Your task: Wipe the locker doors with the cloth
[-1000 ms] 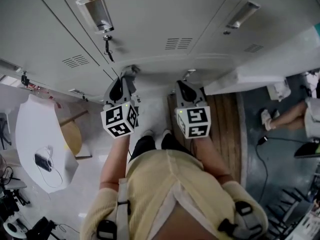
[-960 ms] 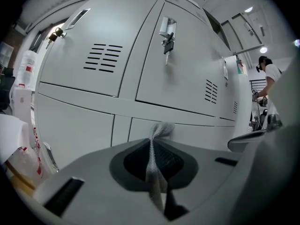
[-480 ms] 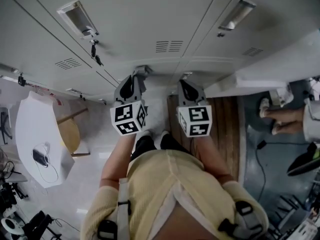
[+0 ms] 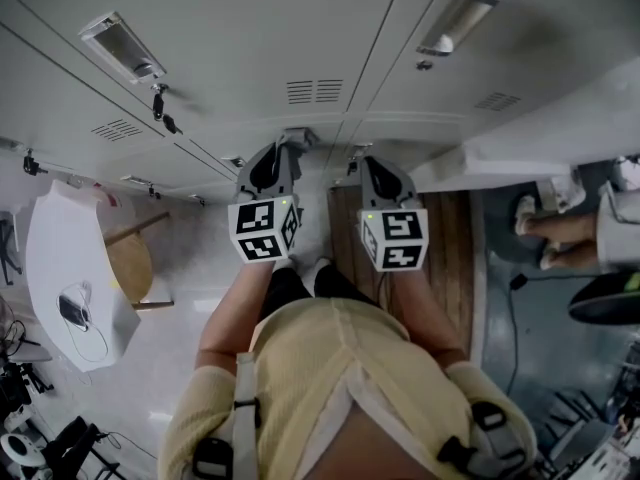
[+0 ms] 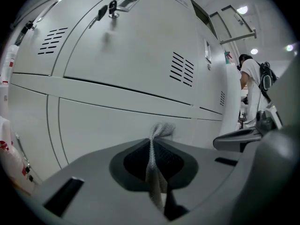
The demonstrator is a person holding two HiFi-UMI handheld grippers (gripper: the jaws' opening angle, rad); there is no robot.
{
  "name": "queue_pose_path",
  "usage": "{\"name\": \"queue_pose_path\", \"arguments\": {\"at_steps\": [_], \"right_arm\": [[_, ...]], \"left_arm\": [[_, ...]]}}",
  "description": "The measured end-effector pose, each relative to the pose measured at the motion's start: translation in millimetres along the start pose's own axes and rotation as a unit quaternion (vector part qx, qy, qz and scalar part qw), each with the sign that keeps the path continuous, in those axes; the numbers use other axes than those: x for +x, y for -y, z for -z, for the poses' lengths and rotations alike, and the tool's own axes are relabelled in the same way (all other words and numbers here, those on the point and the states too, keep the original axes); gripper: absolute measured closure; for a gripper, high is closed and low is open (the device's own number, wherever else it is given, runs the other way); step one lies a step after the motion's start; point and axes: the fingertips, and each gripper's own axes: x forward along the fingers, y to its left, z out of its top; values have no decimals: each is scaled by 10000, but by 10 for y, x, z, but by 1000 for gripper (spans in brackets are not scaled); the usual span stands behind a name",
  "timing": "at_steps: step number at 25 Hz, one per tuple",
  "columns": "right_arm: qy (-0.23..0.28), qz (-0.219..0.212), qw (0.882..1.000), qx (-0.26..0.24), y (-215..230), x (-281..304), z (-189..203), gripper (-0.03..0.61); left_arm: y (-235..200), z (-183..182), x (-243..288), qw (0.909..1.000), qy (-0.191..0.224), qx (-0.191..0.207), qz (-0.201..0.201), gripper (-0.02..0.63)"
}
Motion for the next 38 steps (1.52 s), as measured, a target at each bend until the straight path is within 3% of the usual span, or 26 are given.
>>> {"name": "queue_pose_path", "arguments": {"at_steps": [15,22,38], "right_arm": [[-29,-256,9996,70,15,22,46,574],[-58,-347,9994,34,-125,120,77,575],[-250,-677,9972,-178,-658,305,185,575]], "left_arm": [[274,80,24,9990,-79,173,410,597],[-229,189,-359,10000,-68,-17,-26,597],[-1223,427,-787,9939,-72,35,-1101,597]]}}
